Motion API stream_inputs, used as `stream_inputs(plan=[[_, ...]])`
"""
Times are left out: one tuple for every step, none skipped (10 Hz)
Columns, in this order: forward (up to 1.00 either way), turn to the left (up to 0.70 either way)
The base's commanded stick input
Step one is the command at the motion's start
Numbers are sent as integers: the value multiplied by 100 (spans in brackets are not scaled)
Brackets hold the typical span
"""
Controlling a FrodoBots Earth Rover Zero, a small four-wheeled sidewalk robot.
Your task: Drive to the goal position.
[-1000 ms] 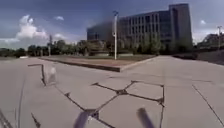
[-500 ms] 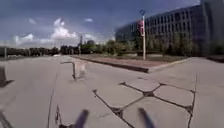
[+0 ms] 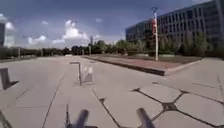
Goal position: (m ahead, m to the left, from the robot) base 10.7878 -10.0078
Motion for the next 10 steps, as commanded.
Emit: stream_inputs(plan=[[100,-27],[100,-27],[85,-30],[9,-43],[0,-45],[0,-45],[0,-45],[0,-45],[0,-45],[0,-45]])
